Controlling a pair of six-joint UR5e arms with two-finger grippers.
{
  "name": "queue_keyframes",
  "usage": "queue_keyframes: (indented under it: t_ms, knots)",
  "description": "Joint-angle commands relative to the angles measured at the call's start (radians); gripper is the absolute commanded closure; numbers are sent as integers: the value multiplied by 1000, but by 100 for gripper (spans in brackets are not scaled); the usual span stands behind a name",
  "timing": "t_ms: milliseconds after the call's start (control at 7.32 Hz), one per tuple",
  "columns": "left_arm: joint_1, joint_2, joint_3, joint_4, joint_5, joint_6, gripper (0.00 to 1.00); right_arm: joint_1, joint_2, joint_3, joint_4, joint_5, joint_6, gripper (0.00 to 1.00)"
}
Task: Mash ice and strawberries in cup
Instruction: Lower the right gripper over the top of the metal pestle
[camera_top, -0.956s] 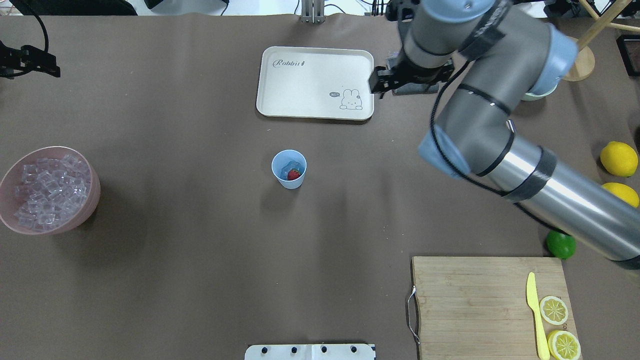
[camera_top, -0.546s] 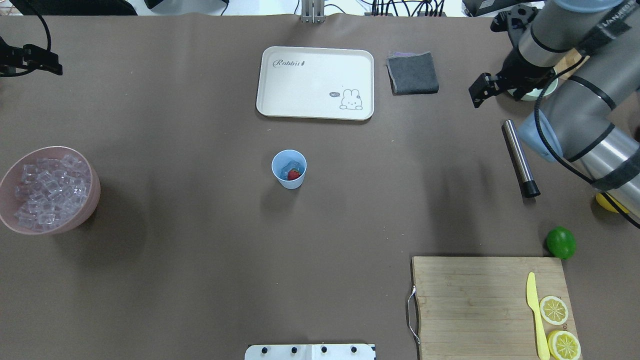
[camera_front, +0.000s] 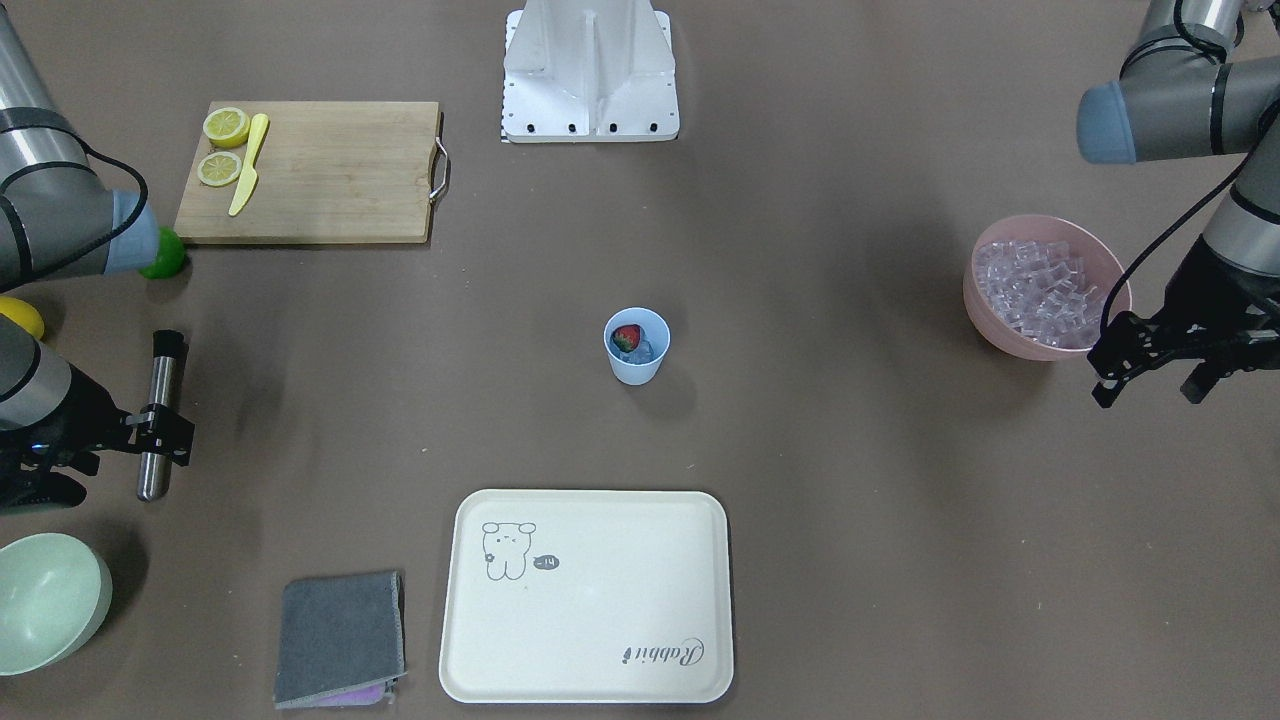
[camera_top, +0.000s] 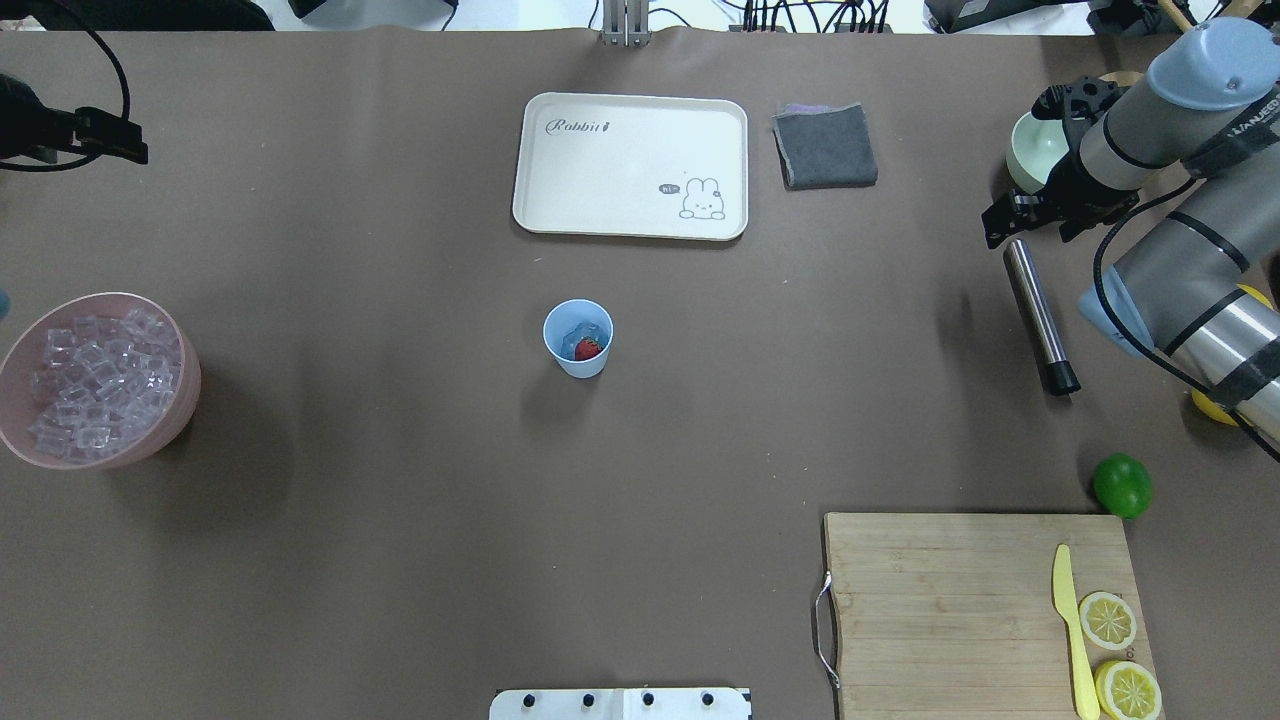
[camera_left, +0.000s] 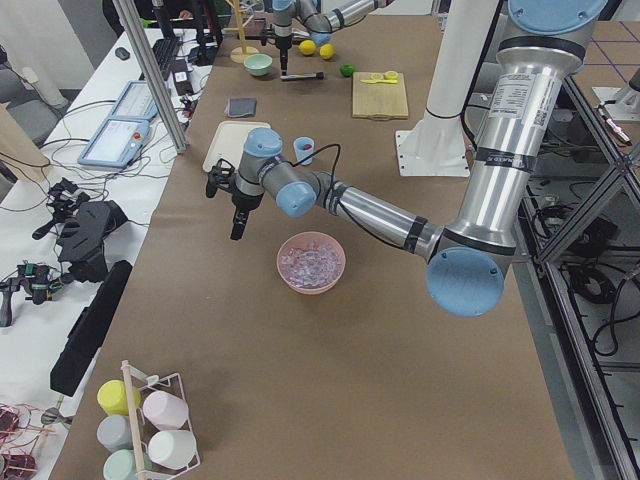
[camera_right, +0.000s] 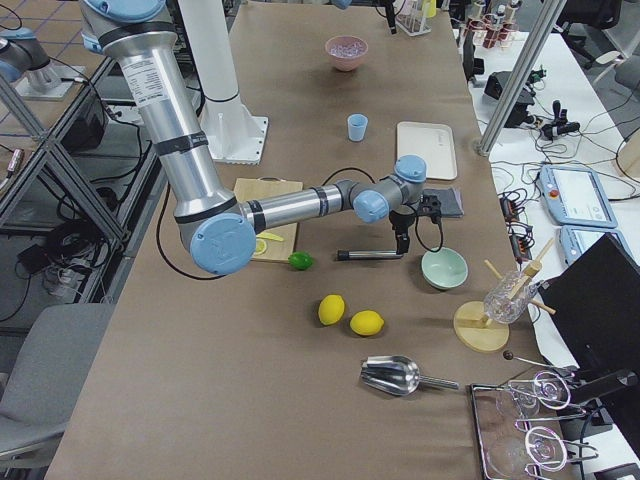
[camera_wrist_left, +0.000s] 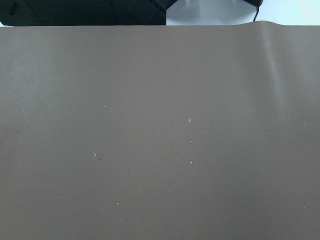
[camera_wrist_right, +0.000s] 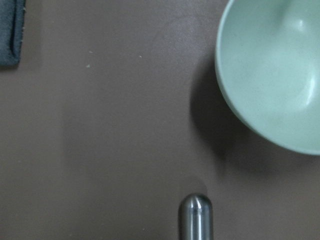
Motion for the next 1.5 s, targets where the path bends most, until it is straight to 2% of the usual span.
queue_keyframes:
  t_ms: [0, 410, 820, 956, 1093, 1230, 1366]
  knots:
    - [3, -1, -1, 0, 6, 0, 3, -14, -1, -39, 43, -3, 4, 0]
    - [8, -1, 2, 1, 20, 1, 3, -42, -7, -40, 43, -30, 7, 2]
    - [10, -2, 5, 1, 20, 1, 3, -45, -9, -43, 43, -29, 9, 8]
    - [10, -4, 5, 1, 20, 1, 3, -45, -10, -43, 45, -27, 7, 26]
    - [10, -4, 5, 1, 20, 3, 3, -45, -16, -43, 50, -24, 6, 38]
    - [10, -4, 5, 1, 21, 3, 3, -45, -32, -49, 81, -24, 6, 39]
    - [10, -4, 5, 1, 21, 4, 3, -45, -35, -63, 102, -26, 6, 47]
